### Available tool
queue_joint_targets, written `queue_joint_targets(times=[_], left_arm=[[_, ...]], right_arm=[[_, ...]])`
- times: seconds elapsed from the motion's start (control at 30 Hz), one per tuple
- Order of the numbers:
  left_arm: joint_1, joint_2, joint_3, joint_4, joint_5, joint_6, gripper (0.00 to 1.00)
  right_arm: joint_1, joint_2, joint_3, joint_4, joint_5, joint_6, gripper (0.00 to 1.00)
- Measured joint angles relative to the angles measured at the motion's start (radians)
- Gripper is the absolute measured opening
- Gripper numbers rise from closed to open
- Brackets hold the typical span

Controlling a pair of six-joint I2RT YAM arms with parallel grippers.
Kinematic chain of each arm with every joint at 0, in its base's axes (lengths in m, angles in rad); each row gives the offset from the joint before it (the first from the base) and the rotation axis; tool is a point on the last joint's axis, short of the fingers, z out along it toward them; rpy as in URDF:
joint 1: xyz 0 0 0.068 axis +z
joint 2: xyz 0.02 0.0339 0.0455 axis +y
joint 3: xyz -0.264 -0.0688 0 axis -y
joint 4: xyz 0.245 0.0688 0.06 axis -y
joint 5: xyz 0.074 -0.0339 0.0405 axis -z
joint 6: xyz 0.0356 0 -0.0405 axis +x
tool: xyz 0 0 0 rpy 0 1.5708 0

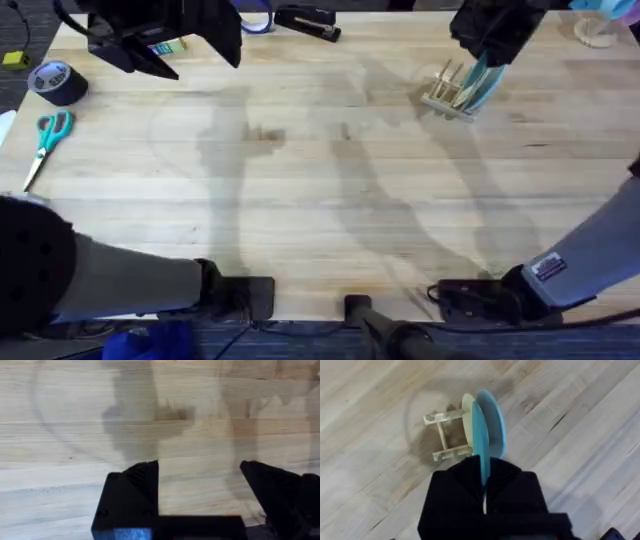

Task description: Pick up the plates from the table one by one and place each into a slot on the dish rack.

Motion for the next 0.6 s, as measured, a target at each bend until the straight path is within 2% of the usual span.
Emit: queue_joint_targets(times=[0.2, 0.6], left_arm=[[0.000, 0.000, 0.000, 0.000, 0.000, 0.000, 0.993], [0.000, 0.000, 0.000, 0.000, 0.000, 0.000, 0.993]], right_arm=[[0.000, 0.040, 0.000, 0.005, 0.000, -0.018, 0.032], [-0.004, 0.039, 0.000, 0.004, 0.000, -0.041, 0.032]])
